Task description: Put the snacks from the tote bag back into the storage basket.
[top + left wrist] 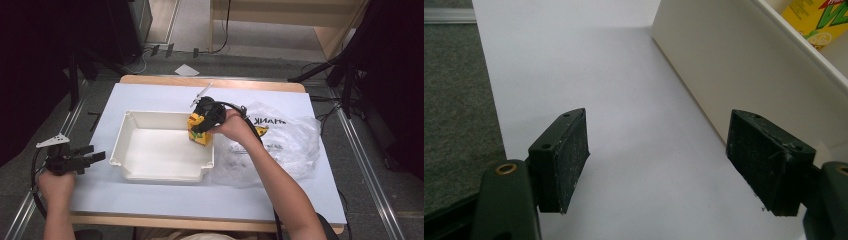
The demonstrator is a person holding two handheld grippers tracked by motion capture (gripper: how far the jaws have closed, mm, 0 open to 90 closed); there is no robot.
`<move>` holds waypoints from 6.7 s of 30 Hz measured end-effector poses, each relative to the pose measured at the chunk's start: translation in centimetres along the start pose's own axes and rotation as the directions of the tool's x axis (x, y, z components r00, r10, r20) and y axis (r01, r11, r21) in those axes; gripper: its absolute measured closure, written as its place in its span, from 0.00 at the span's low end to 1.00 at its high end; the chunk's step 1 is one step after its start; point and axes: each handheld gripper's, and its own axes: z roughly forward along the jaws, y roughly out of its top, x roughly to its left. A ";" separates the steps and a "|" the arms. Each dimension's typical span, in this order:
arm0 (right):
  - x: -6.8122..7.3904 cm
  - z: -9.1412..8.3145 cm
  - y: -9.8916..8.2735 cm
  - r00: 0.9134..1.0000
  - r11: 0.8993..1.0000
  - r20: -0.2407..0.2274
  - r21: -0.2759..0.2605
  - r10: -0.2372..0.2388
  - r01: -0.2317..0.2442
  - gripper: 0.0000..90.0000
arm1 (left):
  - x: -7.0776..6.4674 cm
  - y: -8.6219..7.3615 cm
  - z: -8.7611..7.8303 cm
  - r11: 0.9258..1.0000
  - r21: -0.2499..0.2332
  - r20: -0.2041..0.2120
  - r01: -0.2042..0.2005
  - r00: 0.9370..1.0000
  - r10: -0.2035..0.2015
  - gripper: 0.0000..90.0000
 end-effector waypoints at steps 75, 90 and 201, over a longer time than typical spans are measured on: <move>1.6 -3.5 -3.3 0.993 0.996 -0.121 -0.092 0.004 -0.015 1.00 | 0.9 2.2 3.0 0.999 -0.011 0.030 0.043 0.999 -0.043 0.29; 1.2 -2.7 -3.5 0.993 0.997 -0.116 -0.069 0.007 -0.015 1.00 | 0.9 2.2 3.0 0.999 -0.008 0.032 0.042 0.999 -0.042 0.29; -1.8 -7.8 -7.0 0.975 0.987 -0.185 -0.083 0.122 -0.140 0.54 | 0.9 2.2 2.7 0.999 -0.017 0.036 0.048 0.998 -0.048 0.29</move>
